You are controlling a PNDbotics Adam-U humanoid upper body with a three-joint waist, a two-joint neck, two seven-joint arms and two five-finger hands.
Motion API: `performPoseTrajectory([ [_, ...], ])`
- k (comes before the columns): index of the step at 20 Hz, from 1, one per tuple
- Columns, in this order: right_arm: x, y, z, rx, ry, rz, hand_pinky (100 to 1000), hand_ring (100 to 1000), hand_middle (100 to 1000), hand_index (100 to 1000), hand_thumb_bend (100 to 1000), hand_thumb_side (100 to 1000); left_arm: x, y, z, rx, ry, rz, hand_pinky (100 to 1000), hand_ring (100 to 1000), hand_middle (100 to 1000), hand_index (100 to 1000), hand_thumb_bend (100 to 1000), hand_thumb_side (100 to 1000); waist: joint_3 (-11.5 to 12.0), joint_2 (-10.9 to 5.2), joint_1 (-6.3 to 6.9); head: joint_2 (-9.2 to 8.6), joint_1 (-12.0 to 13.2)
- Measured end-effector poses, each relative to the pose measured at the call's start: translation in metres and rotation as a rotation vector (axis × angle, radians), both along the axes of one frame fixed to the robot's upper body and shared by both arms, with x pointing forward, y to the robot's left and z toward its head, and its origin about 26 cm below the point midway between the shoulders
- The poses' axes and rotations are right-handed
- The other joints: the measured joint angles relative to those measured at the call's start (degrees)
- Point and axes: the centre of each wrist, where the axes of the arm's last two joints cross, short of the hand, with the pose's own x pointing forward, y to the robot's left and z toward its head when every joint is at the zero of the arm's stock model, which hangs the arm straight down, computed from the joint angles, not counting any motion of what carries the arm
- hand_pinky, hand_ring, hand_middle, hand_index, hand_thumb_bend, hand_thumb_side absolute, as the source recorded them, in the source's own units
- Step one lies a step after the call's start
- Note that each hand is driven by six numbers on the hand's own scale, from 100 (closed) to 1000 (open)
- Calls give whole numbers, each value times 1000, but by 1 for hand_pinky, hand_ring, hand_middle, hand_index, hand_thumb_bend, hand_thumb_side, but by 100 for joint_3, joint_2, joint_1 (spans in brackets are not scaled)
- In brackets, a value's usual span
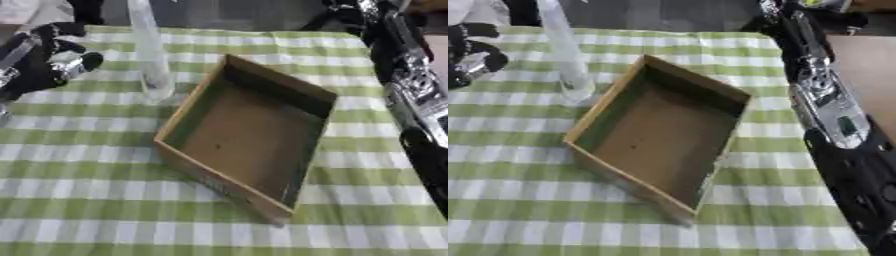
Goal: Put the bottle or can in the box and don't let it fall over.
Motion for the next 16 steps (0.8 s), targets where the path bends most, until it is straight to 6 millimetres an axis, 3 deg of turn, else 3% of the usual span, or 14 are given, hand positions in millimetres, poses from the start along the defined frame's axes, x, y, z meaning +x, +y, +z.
performPoseTrajectory([
  [16,0,1,3,0,-8,3,898,810,868,867,100,741,2,-21,19,-37,-43,-54,1000,800,836,890,618,553,-121,195,40,-143,202],
])
